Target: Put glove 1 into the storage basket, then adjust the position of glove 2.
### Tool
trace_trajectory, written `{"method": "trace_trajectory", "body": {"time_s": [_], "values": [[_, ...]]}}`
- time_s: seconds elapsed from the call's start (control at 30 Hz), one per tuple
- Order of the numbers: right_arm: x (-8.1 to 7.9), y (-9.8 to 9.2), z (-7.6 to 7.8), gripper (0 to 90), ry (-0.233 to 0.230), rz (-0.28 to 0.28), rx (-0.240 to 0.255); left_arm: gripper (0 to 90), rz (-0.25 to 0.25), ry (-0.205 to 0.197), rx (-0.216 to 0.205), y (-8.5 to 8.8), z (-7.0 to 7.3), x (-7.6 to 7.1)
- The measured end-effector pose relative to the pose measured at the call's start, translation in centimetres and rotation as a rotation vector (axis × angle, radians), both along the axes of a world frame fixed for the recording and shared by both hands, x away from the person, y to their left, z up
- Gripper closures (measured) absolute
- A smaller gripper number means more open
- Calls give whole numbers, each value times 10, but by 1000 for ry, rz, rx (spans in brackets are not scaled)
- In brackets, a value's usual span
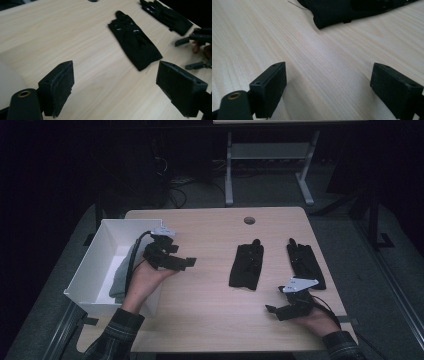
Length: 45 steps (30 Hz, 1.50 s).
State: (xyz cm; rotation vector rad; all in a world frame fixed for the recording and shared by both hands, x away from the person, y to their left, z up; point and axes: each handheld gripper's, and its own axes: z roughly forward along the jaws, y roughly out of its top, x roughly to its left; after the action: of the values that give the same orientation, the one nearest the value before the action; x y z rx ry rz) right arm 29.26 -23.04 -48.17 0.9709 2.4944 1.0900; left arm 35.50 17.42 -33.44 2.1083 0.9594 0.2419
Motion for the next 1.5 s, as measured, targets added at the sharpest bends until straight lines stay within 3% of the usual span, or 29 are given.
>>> {"method": "trace_trajectory", "body": {"time_s": [0.33,0.5,0.8,1.03,1.13,1.17,1.2,1.23,1.27,1.3,1.33,1.47,1.5], "values": [[0,0,0,134,1,1,0,144,-72,7,29,-31,-27,-16],[0,0,0,132,1,1,0,144,-96,4,30,-35,-40,-21],[0,1,0,118,11,2,-2,143,-156,5,56,-39,-76,-34],[6,4,8,349,12,6,-4,143,-177,0,82,-34,-100,-44],[17,9,14,505,5,4,5,143,-168,-7,79,-28,-109,-48],[26,11,18,634,2,4,18,144,-160,-21,82,-26,-112,-50],[26,11,18,634,2,4,18,144,-159,-22,86,-25,-115,-52],[31,13,20,695,-5,5,22,143,-163,-12,88,-24,-119,-54],[40,16,25,811,-8,1,28,143,-162,-10,87,-23,-121,-55],[45,18,26,854,-12,0,25,143,-170,-7,115,-22,-125,-57],[50,19,28,894,-19,-2,25,143,-173,-7,116,-21,-127,-59],[65,24,31,900,-18,-8,26,143,-185,-21,142,-18,-131,-62],[76,27,32,900,-15,-11,49,141,-196,-26,154,-17,-133,-62]]}}
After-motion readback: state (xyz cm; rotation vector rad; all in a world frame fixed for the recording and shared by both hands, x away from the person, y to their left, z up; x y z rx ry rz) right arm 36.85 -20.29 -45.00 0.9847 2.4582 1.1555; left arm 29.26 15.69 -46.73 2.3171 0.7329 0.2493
